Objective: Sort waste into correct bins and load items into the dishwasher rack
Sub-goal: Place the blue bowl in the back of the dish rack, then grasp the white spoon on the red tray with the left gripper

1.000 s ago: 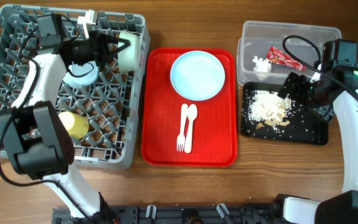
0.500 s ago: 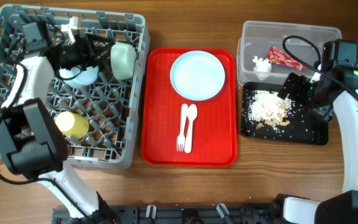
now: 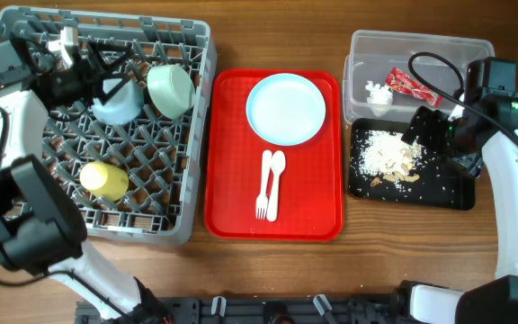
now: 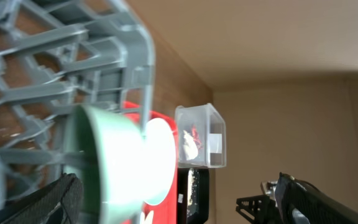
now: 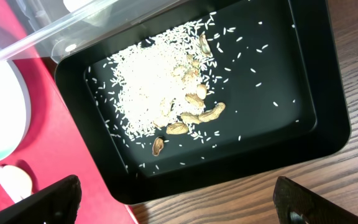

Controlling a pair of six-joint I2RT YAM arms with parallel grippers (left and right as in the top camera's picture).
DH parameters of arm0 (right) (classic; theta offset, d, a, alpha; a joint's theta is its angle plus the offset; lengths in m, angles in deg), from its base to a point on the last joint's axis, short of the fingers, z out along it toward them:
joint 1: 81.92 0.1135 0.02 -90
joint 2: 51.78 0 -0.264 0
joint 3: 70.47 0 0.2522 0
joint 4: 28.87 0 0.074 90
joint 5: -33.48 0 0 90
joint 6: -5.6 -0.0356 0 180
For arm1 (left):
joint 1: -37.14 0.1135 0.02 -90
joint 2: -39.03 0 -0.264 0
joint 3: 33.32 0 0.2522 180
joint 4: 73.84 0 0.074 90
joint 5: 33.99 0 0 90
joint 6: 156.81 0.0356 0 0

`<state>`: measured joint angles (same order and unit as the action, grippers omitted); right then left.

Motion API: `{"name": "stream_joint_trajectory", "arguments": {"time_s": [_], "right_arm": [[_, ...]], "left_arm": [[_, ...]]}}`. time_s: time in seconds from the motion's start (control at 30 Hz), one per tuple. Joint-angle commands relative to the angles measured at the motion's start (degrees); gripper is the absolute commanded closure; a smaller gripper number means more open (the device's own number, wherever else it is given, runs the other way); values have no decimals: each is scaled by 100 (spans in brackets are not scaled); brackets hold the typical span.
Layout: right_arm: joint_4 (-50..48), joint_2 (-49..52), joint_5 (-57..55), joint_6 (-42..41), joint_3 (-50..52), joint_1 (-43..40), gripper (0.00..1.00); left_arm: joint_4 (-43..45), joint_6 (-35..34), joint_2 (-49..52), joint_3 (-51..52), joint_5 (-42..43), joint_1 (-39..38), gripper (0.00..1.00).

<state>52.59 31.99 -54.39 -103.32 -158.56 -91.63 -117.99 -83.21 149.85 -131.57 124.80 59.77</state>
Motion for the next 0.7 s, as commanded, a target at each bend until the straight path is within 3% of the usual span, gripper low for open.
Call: {"name": "stream_joint_trajectory", "arguments": {"time_s": [0.0, 0.1, 0.3, 0.43, 0.53, 0.67], "right_arm": [[2, -114, 55, 87, -101, -17, 0], [-2, -111, 55, 90, -98, -17, 0], [-22, -111, 55, 92, -98, -17, 0], [-33, -111, 55, 90, -101, -17, 0], [-31, -111, 55, 94, -98, -17, 0], [-11, -111, 55, 92, -98, -17, 0]], "left_arm": [[-79, 52, -868, -7, -44, -369, 0], [-669, 138, -1362, -7, -1161, -1038, 0], [-2326, 133, -1508, 11, -4297, -3228, 0], [-2516, -208, -1504, 282, -6050, -4859, 0], [-2369, -1054, -1480, 638, -6743, -5748, 0], [-1947, -1626, -1320, 1062, -6843, -6277, 2]]}}
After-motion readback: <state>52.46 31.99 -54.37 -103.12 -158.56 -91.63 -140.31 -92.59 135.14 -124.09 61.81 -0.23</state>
